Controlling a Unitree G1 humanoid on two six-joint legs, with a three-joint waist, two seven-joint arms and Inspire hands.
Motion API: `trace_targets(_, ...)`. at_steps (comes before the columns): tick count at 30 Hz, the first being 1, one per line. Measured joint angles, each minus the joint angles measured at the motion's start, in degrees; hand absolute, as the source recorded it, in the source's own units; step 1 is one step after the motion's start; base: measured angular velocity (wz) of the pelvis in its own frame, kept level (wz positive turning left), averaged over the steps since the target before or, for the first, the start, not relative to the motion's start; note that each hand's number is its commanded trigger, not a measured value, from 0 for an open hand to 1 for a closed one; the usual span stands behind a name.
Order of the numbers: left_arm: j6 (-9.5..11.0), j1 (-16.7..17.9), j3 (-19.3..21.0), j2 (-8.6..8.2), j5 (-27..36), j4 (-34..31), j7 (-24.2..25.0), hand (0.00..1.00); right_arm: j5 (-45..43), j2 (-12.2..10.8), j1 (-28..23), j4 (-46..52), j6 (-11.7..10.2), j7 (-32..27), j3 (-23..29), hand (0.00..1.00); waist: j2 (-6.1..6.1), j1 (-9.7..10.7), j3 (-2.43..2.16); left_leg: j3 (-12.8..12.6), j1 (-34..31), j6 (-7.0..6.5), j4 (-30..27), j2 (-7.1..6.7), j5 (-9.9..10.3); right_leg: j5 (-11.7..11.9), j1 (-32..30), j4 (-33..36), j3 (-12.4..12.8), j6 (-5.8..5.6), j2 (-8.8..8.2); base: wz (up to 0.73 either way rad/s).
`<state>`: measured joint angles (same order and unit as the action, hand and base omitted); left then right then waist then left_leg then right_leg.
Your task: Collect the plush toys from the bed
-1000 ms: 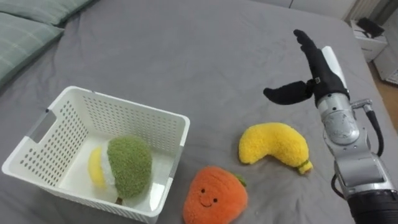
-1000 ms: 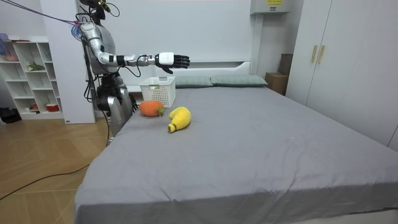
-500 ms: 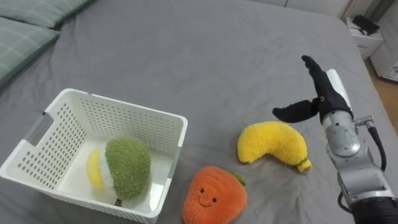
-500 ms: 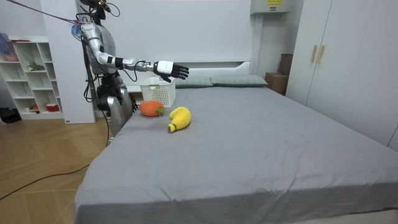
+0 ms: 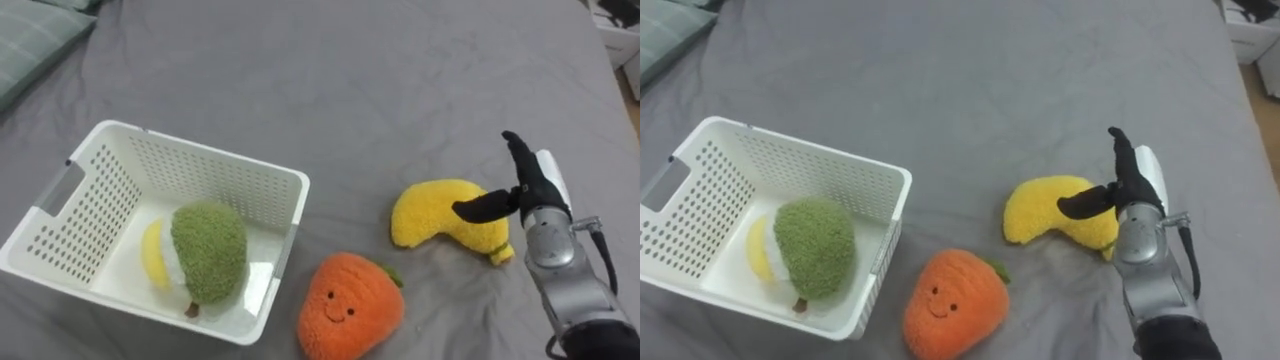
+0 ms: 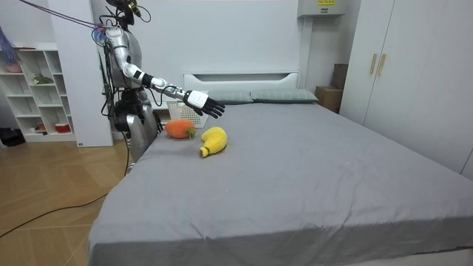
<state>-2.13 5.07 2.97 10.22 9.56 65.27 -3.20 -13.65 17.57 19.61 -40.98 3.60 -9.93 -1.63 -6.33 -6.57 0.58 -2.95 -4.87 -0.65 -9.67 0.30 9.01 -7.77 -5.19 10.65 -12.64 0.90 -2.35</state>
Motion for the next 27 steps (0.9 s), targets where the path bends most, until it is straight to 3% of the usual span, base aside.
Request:
trace_targets(8, 0.25, -1.86, -1.05, 0.12, 0.38, 0.27, 0.15, 0.0, -0.26, 0.32, 5.18, -6.64, -2.78, -1.33, -1.68, 0.0, 0.12, -0.49, 0.4, -0.04, -3.7, -0.12, -0.2, 0.02, -0.25, 0.45, -3.46, 0.01, -0.18, 0.03, -0.04, 0.0)
trace_targets(15, 0.89, -3.41, -3.0, 0.58, 4.6, 2.49, 0.54, 0.0, -0.43, 0.66, 7.81, -12.82, -3.47, -2.06, -2.9, 0.0, -0.22, -1.75, 0.88, 0.0, -5.95, -0.12, -0.56, -0.03, -0.29, 0.46, -5.67, -0.02, -0.31, 0.04, -0.15, 0.0)
trace_targets(23, 1.02, -4.42, -4.31, 1.87, 4.58, 3.53, 1.86, 0.0, -2.64, 1.04, 9.74, -17.37, -3.63, -3.47, -3.15, 0.0, -0.94, -1.87, 1.45, 0.06, -7.89, -0.12, -0.56, -0.07, -0.32, 0.47, -7.66, 0.07, -0.45, 0.03, -0.19, 0.0)
trace_targets(27, 1.28, -4.6, -5.28, 2.26, 4.59, 3.54, 2.55, 0.0, -2.89, 1.19, 9.8, -19.65, -3.59, -4.36, -4.41, 0.0, -0.99, -1.9, 1.5, 0.4, -8.76, -0.12, -0.74, -0.09, -0.33, 0.47, -8.03, -0.05, -1.47, 0.04, -0.34, 0.07)
